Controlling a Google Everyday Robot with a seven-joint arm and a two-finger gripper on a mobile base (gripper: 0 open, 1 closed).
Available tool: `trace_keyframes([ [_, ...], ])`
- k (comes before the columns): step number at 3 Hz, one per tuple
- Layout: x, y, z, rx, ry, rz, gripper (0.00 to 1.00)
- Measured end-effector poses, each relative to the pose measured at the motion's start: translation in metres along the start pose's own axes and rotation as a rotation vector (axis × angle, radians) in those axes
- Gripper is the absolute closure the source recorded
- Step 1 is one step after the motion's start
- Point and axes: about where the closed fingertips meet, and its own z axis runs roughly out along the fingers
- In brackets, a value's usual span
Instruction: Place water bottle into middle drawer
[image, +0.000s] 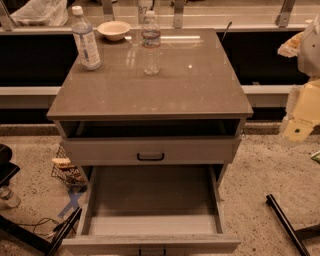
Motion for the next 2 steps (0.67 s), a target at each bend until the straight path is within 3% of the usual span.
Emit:
trace_keyframes([
  [1, 0.0, 0.0, 0.0, 0.0, 0.0, 0.0, 0.0],
  [2, -0.012, -0.012, -0.006, 0.056, -0.087, 0.01, 0.0],
])
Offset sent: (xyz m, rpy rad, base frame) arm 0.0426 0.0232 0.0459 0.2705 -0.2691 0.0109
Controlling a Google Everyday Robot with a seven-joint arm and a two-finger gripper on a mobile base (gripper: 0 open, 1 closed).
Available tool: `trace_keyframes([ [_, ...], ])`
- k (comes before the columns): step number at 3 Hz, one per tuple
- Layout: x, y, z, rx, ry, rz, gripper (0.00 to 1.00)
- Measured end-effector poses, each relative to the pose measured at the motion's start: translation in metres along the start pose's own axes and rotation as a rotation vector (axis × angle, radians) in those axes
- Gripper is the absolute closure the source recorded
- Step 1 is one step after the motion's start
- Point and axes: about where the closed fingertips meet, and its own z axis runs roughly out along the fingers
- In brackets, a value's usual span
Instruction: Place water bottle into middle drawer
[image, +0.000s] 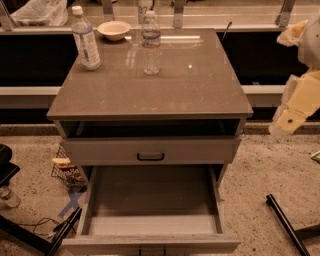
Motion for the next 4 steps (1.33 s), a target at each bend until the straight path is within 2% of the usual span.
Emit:
trace_keyframes([
  [1, -0.022, -0.045, -0.001, 0.102, -0.226, 0.033, 0.0],
  [2, -0.054, -0.089, 0.022, 0.167, -0.498, 0.042, 0.0],
  [3, -0.093, -0.105, 0.039, 0.207, -0.753, 0.074, 0.0],
  [4, -0.141, -0.108, 0.021, 0.227, -0.878, 0.076, 0.0],
])
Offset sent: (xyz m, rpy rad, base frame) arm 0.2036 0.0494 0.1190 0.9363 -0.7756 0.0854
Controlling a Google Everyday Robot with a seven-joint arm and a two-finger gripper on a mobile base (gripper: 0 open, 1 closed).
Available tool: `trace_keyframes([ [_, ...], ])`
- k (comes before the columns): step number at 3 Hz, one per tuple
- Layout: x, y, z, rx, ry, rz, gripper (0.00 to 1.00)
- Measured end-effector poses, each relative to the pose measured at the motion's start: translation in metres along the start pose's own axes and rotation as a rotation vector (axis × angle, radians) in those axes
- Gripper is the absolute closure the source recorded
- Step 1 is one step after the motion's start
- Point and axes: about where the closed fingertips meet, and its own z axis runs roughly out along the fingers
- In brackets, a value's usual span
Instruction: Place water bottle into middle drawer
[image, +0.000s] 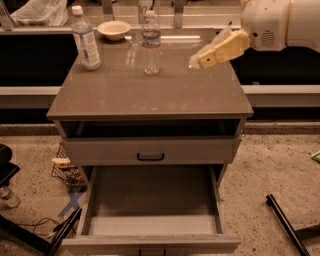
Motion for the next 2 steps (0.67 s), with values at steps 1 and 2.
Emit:
trace_keyframes([
  [1, 0.0, 0.0, 0.0, 0.0, 0.0, 0.0, 0.0],
  [2, 0.027, -0.004, 0.062, -0.039, 0.032, 0.065, 0.0],
])
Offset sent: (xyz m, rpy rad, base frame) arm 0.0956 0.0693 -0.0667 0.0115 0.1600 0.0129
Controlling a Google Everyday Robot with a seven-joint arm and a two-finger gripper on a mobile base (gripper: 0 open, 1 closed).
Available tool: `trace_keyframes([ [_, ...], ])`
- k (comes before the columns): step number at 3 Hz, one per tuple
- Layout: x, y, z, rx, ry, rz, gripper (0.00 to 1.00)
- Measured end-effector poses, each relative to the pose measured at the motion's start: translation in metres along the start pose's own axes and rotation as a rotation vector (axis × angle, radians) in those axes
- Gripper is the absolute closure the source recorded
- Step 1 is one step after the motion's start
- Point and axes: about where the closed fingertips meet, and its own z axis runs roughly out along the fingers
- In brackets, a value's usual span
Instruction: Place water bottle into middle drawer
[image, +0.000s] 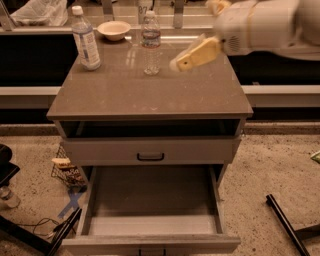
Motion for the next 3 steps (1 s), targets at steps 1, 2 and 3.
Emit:
trace_keyframes([
  [1, 0.028, -0.014, 0.074, -0.004, 0.02, 0.102, 0.0],
  [2, 0.053, -0.025, 0.148, -0.018, -0.034, 0.237, 0.0],
  [3, 0.06, -0.029, 0.184, -0.035, -0.083, 0.308, 0.0],
])
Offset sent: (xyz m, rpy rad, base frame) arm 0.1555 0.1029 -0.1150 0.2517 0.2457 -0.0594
